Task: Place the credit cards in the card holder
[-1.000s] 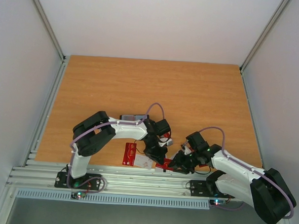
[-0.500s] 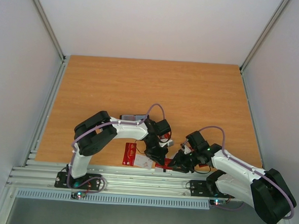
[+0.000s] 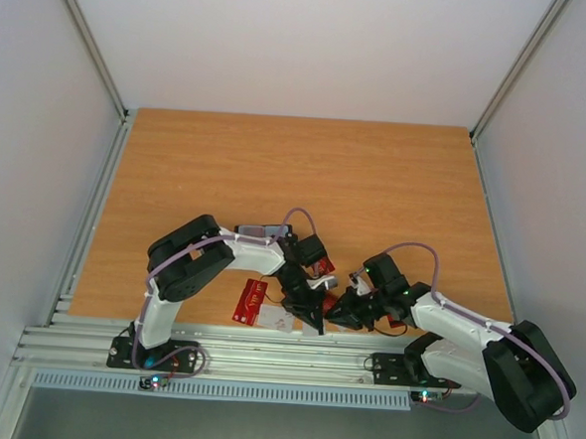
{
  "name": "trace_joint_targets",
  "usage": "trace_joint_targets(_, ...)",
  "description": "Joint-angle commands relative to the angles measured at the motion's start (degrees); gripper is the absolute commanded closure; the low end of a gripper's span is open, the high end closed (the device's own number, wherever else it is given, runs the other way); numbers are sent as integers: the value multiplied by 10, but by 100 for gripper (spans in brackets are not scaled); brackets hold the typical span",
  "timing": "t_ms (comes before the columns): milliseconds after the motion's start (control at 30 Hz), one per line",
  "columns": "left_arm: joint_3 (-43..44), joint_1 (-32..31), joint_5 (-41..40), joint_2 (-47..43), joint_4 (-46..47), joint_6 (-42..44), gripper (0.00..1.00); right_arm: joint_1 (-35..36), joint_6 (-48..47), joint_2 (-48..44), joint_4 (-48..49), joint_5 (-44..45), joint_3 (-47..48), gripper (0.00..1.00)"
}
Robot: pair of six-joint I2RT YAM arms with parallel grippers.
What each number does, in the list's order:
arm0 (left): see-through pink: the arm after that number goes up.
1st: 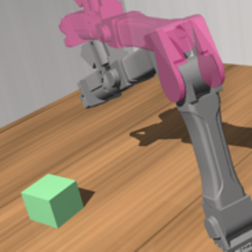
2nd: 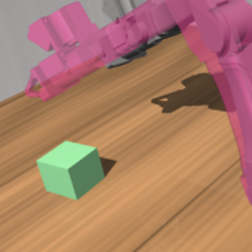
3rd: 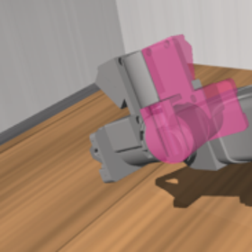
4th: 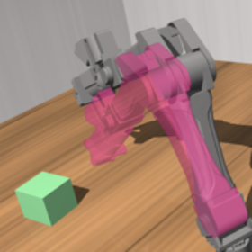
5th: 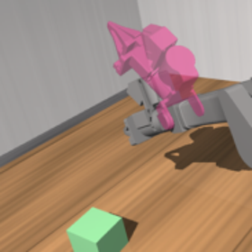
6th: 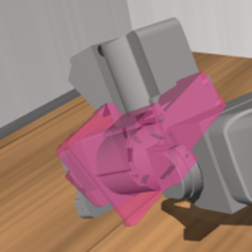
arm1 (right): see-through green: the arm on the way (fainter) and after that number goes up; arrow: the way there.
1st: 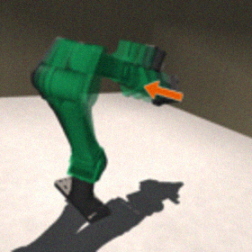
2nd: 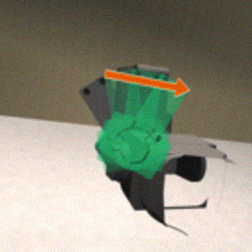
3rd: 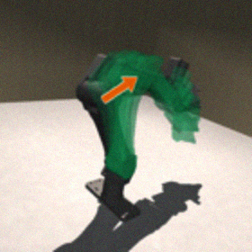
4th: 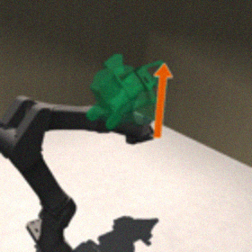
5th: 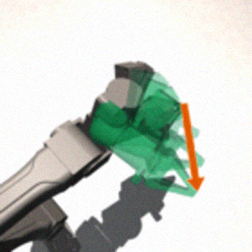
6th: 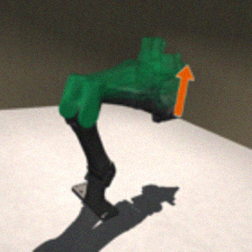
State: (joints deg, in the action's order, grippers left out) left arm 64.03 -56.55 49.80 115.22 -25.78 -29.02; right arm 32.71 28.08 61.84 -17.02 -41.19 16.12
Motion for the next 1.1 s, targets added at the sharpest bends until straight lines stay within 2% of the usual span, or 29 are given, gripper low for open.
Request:
trace_joint_targets(0, -26, 8, 12, 35, 75, -15, 95, -1, 1, 13, 102, -50, -5, 87)
trace_joint_targets(200, -32, 11, 28, 32, 92, -16, 95, 0, 4, 49, 152, -60, -22, 98)
trace_joint_targets(267, -32, 12, 32, 24, 93, -18, 95, 0, -2, 53, 147, -58, -19, 99)
trace_joint_targets(367, -34, 16, 20, -35, 71, -32, 94, 0, -30, 21, 41, -33, 14, 99)
trace_joint_targets(500, -17, 32, -39, -139, -13, -36, 90, -1, -68, -56, -117, 27, 81, 98)
trace_joint_targets(667, 27, 43, -152, -175, -136, 4, 85, -3, -78, -39, -184, 76, 133, 85)
trace_joint_targets(767, 23, 43, -209, -173, -161, 21, 83, -3, -85, 0, -208, 92, 159, 81)
trace_joint_targets(900, 26, 43, -224, -146, -158, 48, 83, -3, -86, -3, -236, 82, 164, 73)
trace_joint_targets(1067, 40, 39, -210, -103, -148, 81, 83, -4, -38, -63, -198, 22, 99, 57)
